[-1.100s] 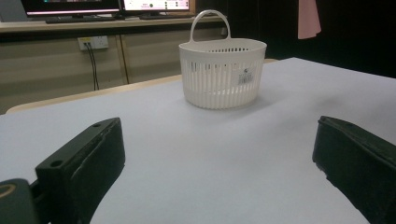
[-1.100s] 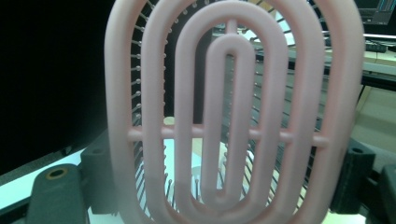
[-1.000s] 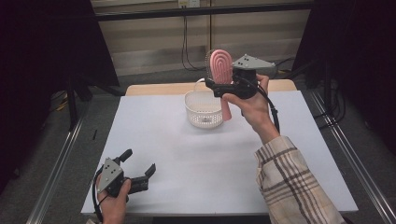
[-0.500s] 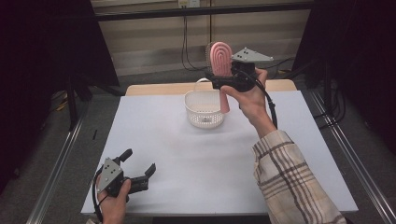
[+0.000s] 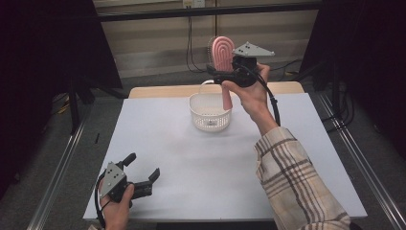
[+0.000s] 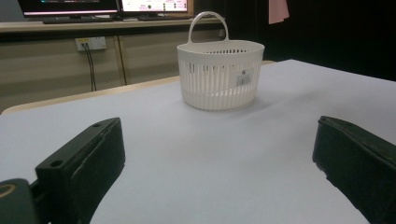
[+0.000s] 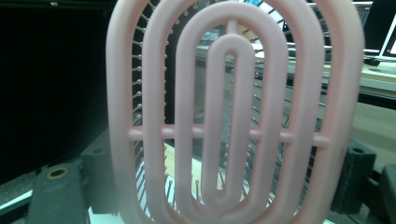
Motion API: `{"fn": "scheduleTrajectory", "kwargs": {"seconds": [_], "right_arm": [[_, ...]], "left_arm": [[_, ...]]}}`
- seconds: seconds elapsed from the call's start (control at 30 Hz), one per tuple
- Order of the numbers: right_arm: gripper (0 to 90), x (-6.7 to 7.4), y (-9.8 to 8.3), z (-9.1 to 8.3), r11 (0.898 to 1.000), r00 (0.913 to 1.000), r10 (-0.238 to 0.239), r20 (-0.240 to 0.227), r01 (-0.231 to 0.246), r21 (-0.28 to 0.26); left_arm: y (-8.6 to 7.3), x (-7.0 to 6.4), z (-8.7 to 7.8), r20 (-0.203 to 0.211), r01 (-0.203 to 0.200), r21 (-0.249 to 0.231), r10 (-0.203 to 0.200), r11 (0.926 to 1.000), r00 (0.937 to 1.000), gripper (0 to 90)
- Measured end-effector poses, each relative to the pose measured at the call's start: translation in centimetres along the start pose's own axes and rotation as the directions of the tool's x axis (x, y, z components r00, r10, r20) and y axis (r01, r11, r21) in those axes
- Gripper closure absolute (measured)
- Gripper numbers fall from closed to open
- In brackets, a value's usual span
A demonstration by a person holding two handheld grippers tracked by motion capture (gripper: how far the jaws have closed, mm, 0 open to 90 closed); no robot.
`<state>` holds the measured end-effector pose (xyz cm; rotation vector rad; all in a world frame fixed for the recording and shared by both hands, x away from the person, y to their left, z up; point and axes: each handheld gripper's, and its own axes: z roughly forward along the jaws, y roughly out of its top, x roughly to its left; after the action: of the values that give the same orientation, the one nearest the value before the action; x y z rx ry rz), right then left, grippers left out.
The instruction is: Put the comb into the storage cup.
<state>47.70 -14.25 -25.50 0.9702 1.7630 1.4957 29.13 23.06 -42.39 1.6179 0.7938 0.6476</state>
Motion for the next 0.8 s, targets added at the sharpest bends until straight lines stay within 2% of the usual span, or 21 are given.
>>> {"fn": "scheduleTrajectory", "kwargs": {"seconds": [0.2, 0.37, 0.67, 0.8], "right_arm": [[18.8, 0.2, -0.3, 0.8, 1.0, 0.9999, 0.016, -0.001, -0.016, 0.011], [18.8, 0.0, -0.6, 1.5, 1.0, 0.9998, 0.018, 0.007, -0.018, 0.017], [18.7, -0.5, -1.4, 2.8, 0.998, 0.9983, 0.054, 0.021, -0.054, 0.017], [18.7, -0.5, -1.7, 3.2, 0.999, 0.9989, 0.034, 0.033, -0.035, 0.028]], "left_arm": [[0.0, 0.0, 0.0, 0.003, -0.001, 0.002, 0.001, 1.0, 1.0, 2.5], [0.0, 0.0, 0.0, 0.005, 0.004, -0.002, -0.004, 1.0, 1.0, 2.5], [0.0, 0.0, 0.0, 0.007, -0.003, 0.003, 0.003, 1.0, 1.0, 2.5], [0.0, 0.0, 0.0, 0.009, 0.005, -0.001, -0.005, 1.0, 0.9999, 2.5]]}}
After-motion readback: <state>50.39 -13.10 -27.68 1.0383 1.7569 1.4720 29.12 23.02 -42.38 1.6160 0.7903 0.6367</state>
